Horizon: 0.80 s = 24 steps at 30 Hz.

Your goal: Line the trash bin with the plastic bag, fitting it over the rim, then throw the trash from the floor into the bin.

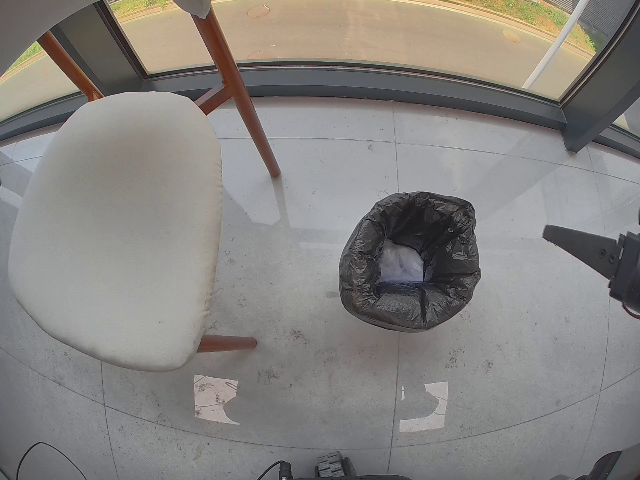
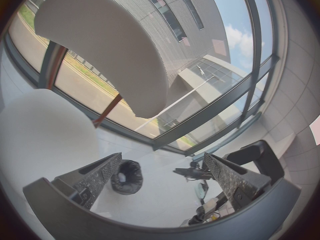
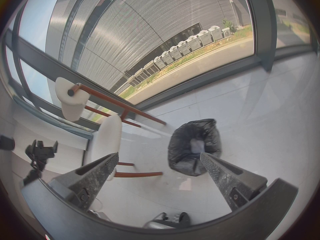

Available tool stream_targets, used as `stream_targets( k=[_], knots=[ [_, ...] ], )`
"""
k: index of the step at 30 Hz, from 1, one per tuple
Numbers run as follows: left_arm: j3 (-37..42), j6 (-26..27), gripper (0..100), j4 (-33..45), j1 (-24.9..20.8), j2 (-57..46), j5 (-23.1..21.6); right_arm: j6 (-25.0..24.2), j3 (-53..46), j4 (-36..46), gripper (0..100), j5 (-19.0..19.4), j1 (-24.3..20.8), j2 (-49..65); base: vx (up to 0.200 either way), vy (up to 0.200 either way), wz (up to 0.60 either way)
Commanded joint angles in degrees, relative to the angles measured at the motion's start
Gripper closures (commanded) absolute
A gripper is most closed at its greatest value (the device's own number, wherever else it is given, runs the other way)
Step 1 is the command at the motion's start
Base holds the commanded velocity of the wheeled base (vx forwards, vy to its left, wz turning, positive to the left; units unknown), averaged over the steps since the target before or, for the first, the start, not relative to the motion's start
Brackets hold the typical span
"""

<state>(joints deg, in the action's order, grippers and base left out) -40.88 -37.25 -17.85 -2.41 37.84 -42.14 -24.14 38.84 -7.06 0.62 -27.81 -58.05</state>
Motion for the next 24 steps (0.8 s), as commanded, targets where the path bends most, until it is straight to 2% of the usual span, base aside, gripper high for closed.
stream_targets(
  k=[1,4,6,10,14,16,19,20,24],
  knots=[
    [7.6,13.5,0,11.3,15.1,-12.4,-0.9,9.0,-2.5,13.0,0,-5.6,7.9,16.4,0.000,0.000,0.00],
    [15.5,25.1,0,11.8,19.6,-17.9,-0.9,12.9,-7.5,15.3,0,-6.0,11.1,24.0,0.000,0.000,0.00],
    [18.6,28.7,0,11.8,21.3,-20.7,-0.8,14.1,-10.9,15.1,0,-5.9,12.9,28.3,0.000,0.000,0.00],
    [24.4,32.2,0,13.0,21.7,-28.4,-1.1,15.8,-17.2,15.2,0,-5.6,15.0,36.3,0.000,0.000,0.00],
    [28.2,32.4,0,17.8,21.7,-36.7,-1.0,16.1,-21.9,15.7,0,-5.7,16.6,41.7,0.000,0.000,0.00],
    [29.1,33.0,0,20.9,21.7,-37.8,-1.1,16.3,-23.0,15.6,0,-5.7,18.2,42.9,0.000,0.000,0.00],
    [31.5,34.7,0,21.6,21.7,-37.8,-1.8,16.9,-24.9,15.5,0,-5.9,20.2,43.9,0.000,0.000,0.00],
    [31.9,34.7,0,21.7,21.7,-37.8,-3.9,17.5,-26.0,15.3,0,-6.1,21.1,44.1,0.000,0.000,0.00],
    [31.9,34.2,0,22.0,21.8,-37.7,-19.3,21.1,-33.0,14.4,0,-5.4,27.9,46.3,0.000,0.000,0.00]
  ],
)
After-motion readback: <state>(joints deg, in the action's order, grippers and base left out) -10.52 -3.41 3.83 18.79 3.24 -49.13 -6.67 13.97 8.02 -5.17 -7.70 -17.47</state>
